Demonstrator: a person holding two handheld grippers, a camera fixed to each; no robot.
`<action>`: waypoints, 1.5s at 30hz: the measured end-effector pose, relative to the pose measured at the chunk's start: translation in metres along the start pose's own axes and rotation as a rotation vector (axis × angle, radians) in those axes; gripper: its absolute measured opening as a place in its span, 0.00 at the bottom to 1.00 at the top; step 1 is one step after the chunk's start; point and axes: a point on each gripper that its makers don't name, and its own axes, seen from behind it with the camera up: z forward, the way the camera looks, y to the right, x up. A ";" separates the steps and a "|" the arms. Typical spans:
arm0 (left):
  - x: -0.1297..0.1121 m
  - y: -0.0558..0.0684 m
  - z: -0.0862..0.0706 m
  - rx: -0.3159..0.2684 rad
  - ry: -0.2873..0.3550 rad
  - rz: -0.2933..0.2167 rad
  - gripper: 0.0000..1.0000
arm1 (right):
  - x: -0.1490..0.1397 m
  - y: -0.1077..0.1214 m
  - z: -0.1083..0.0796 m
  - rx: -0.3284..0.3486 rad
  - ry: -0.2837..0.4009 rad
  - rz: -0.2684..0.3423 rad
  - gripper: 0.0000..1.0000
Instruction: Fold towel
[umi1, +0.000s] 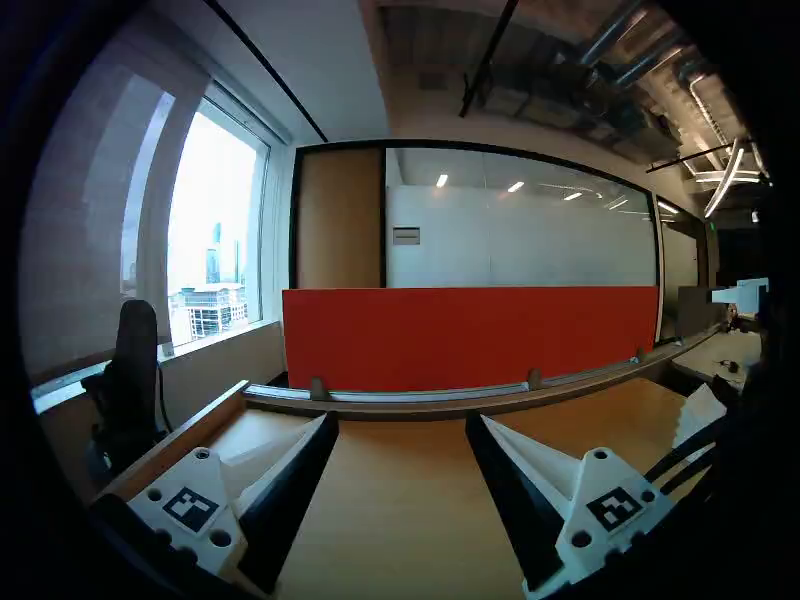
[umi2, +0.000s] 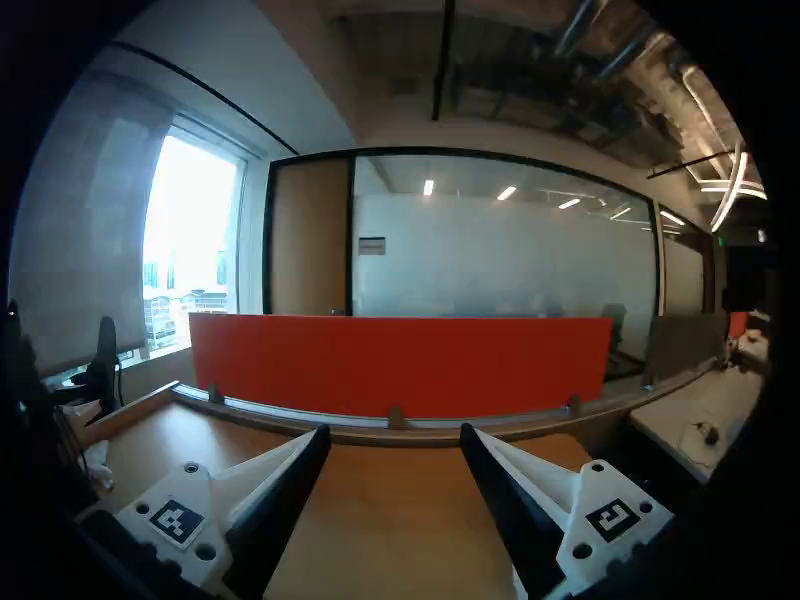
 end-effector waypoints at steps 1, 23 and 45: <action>-0.003 0.000 -0.001 0.000 -0.001 -0.001 0.94 | 0.000 0.000 -0.001 -0.002 -0.002 -0.003 1.00; -0.090 -0.004 -0.006 -0.005 0.012 -0.003 0.94 | -0.042 -0.014 -0.001 -0.020 0.021 -0.003 1.00; -0.160 -0.016 -0.012 0.009 0.052 -0.015 0.94 | -0.086 -0.031 -0.002 -0.031 0.041 -0.018 1.00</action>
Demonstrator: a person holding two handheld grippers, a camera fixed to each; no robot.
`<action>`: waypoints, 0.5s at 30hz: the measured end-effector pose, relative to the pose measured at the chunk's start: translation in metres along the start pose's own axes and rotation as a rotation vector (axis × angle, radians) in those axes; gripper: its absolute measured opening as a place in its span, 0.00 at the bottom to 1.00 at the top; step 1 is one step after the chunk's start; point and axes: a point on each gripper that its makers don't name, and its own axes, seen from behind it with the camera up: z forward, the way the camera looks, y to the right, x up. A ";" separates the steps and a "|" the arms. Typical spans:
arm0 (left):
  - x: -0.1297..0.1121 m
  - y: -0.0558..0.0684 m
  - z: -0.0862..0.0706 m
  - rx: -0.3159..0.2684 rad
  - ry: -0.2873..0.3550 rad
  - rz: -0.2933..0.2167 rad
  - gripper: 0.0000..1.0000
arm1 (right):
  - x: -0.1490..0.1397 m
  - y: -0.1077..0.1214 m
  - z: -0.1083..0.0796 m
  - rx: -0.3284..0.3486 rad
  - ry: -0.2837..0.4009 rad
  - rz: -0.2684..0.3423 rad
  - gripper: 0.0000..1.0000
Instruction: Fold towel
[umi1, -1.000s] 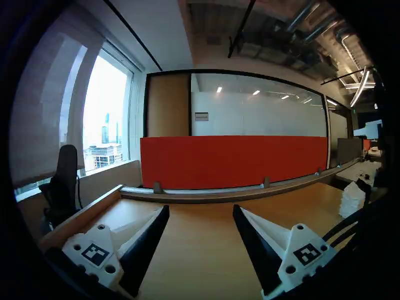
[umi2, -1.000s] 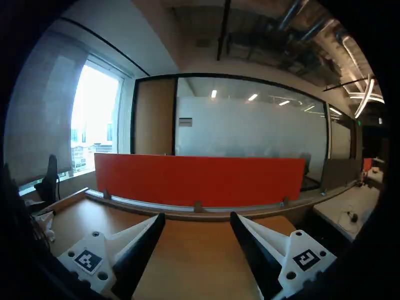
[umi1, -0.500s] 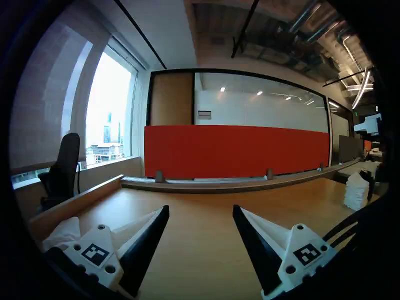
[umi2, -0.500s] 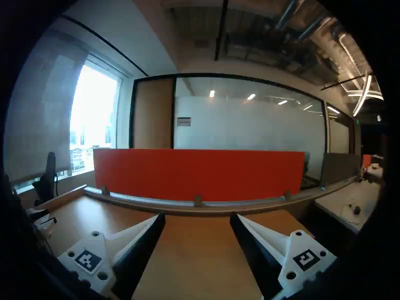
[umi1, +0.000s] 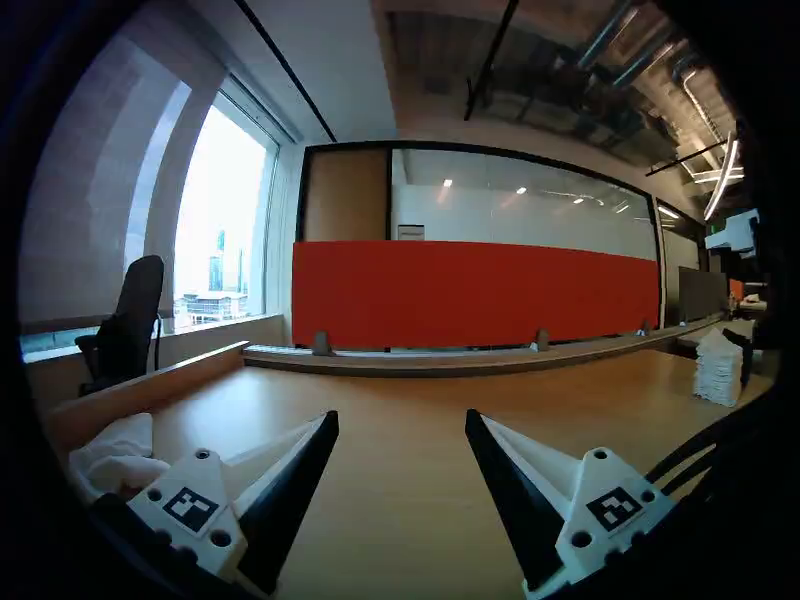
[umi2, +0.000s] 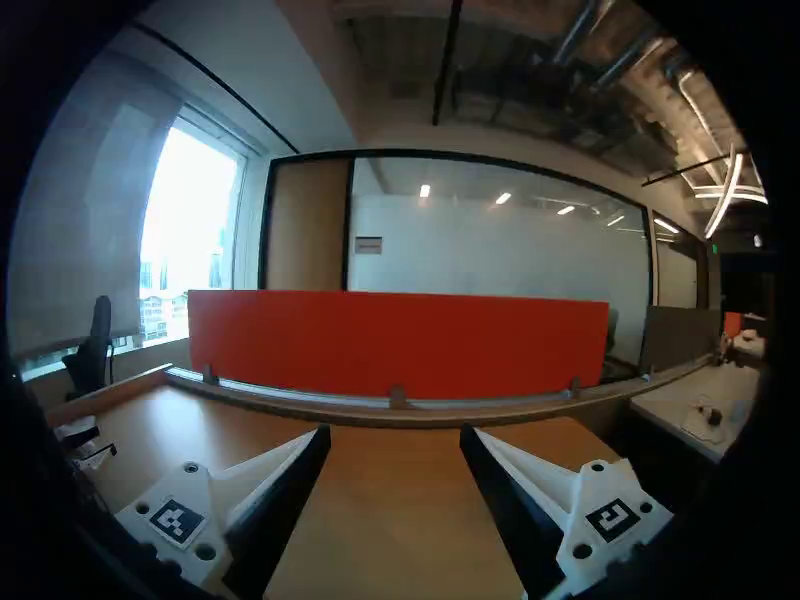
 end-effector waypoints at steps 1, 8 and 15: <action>-0.002 0.000 0.000 0.001 0.001 -0.001 0.94 | -0.001 0.000 0.000 -0.002 0.003 -0.001 1.00; -0.010 0.000 -0.001 0.004 0.006 0.008 0.94 | -0.010 0.000 -0.001 -0.008 0.003 0.001 1.00; -0.018 0.000 0.000 0.005 0.003 -0.004 0.94 | -0.016 0.004 -0.003 -0.015 -0.005 -0.006 1.00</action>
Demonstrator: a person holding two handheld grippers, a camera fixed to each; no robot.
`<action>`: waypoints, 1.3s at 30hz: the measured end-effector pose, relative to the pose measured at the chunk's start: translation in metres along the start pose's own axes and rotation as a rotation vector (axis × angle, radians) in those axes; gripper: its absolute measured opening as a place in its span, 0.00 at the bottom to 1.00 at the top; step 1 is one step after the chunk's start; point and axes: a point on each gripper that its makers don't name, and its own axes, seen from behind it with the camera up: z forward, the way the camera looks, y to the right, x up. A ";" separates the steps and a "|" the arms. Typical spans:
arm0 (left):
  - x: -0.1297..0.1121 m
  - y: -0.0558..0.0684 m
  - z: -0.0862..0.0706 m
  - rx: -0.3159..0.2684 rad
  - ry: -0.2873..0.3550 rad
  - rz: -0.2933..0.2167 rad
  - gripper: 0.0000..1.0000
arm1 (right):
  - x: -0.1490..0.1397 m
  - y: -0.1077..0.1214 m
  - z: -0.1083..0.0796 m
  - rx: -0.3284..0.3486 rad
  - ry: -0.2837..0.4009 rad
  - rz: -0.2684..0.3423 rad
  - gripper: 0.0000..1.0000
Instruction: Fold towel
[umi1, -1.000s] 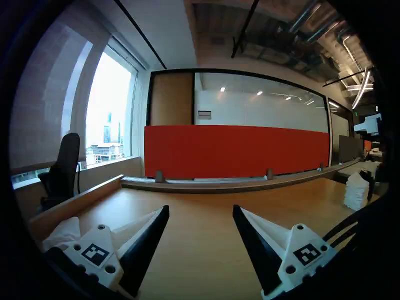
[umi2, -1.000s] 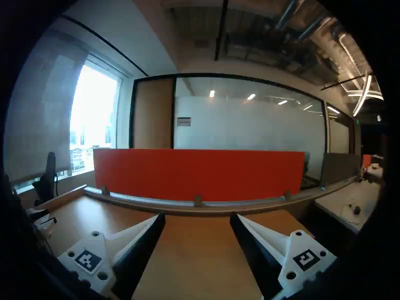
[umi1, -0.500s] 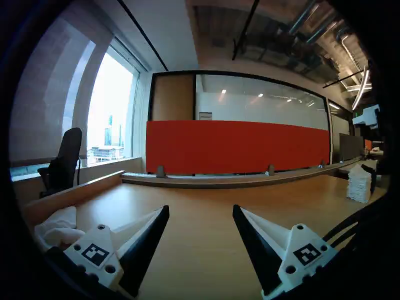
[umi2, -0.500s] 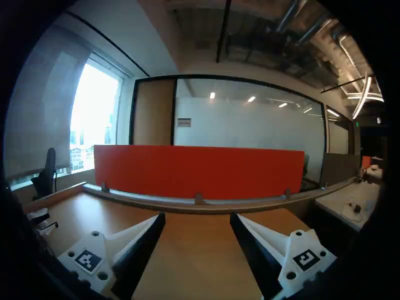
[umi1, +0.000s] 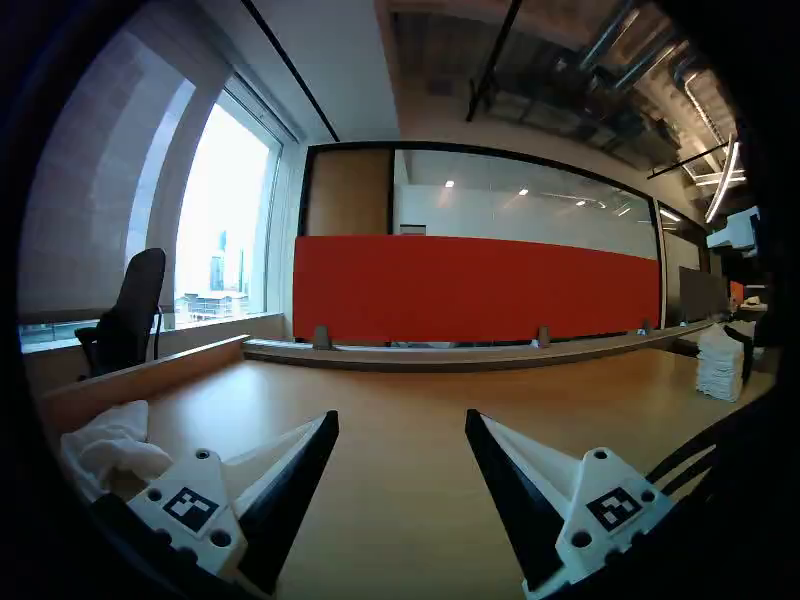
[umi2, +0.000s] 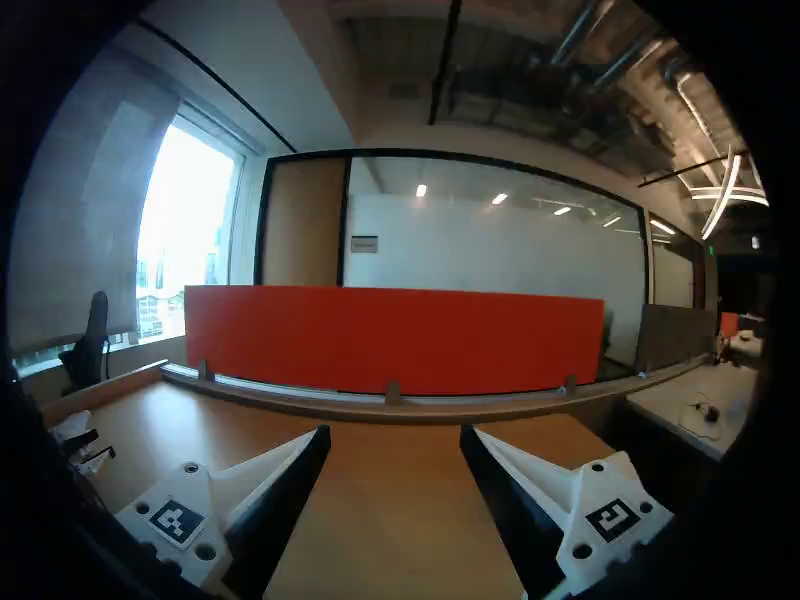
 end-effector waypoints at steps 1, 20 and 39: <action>0.000 0.000 0.000 0.002 -0.001 0.008 0.94 | 0.000 0.000 0.000 -0.001 0.000 -0.001 1.00; -0.003 0.004 0.000 0.005 -0.002 0.024 0.94 | -0.004 0.006 -0.002 0.006 -0.003 0.002 1.00; -0.008 0.005 0.001 0.005 -0.001 0.025 0.95 | 0.013 0.049 -0.003 -0.021 0.076 0.009 1.00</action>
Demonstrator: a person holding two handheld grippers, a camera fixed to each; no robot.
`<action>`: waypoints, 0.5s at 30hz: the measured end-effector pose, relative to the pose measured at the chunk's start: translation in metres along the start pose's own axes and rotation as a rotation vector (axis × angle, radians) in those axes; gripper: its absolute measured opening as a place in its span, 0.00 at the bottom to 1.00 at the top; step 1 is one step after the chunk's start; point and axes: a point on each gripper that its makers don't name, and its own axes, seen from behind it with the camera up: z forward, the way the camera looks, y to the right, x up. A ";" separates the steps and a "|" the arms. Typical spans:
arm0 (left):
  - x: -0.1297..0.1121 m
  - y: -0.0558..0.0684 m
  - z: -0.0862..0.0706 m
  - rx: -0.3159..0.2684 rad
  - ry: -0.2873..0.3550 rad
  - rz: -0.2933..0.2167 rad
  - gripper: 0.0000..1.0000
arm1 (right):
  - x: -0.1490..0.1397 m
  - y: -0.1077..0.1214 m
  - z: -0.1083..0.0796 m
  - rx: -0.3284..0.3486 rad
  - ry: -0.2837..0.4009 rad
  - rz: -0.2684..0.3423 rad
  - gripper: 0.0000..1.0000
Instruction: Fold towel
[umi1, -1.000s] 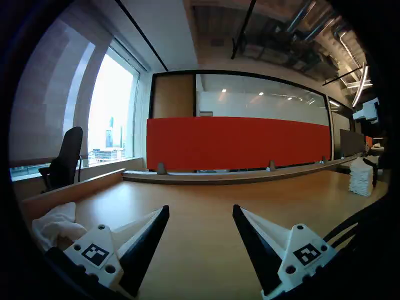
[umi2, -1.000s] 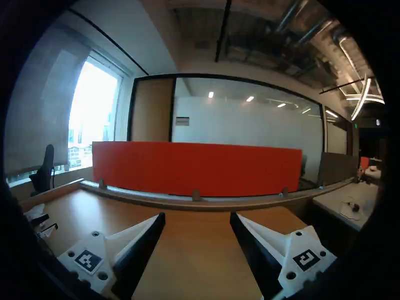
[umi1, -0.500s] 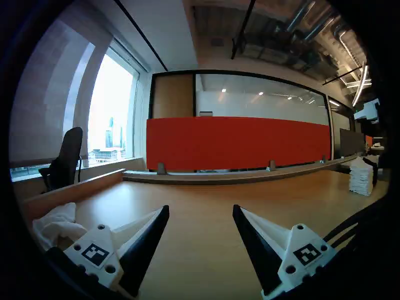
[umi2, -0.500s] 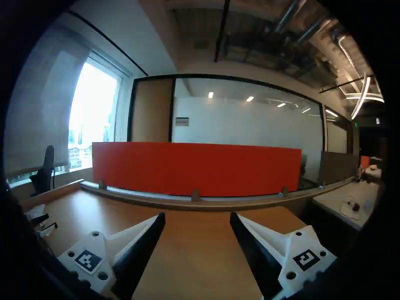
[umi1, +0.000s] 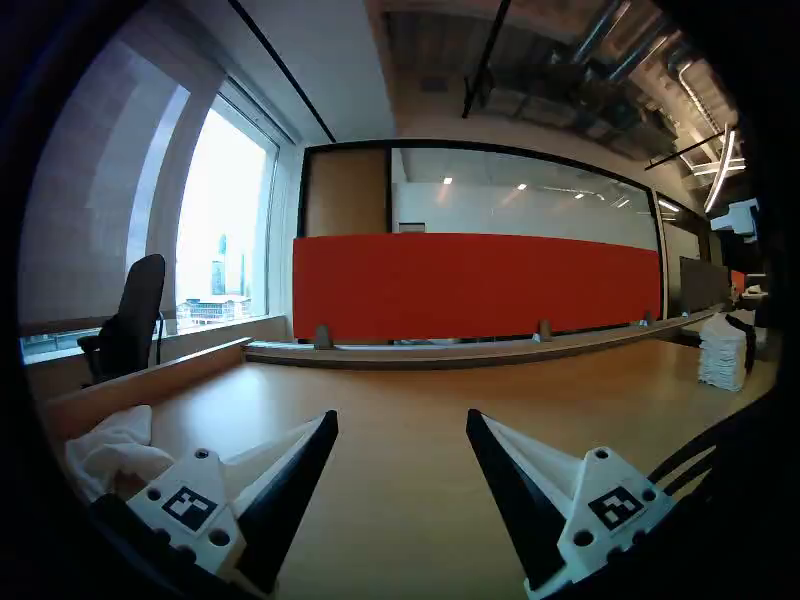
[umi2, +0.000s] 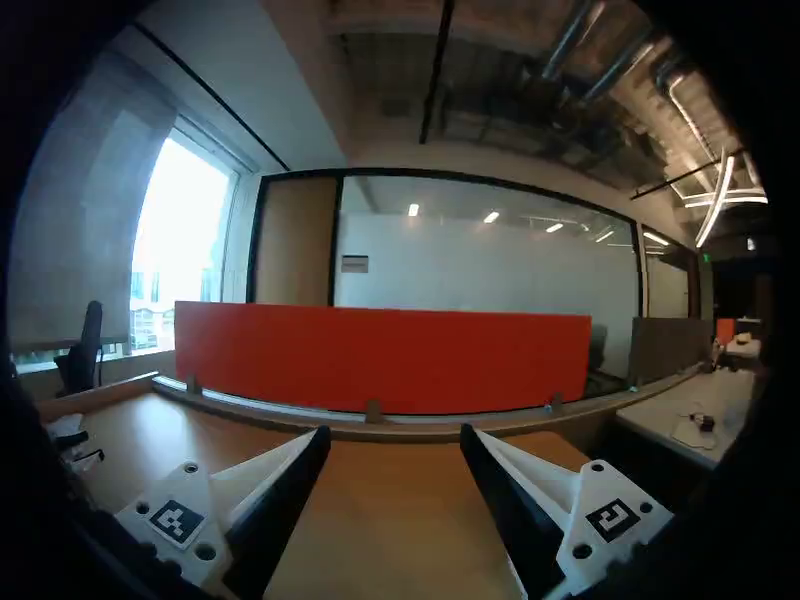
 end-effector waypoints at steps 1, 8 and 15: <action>0.000 0.000 0.000 0.000 0.000 0.000 0.95 | -0.001 0.002 0.000 0.000 0.002 0.005 1.00; -0.002 0.000 0.001 0.000 0.001 0.000 0.95 | -0.014 0.011 -0.003 0.004 0.016 0.037 1.00; -0.003 0.000 0.001 0.000 0.001 0.000 0.95 | -0.038 0.019 -0.009 -0.006 0.020 0.071 1.00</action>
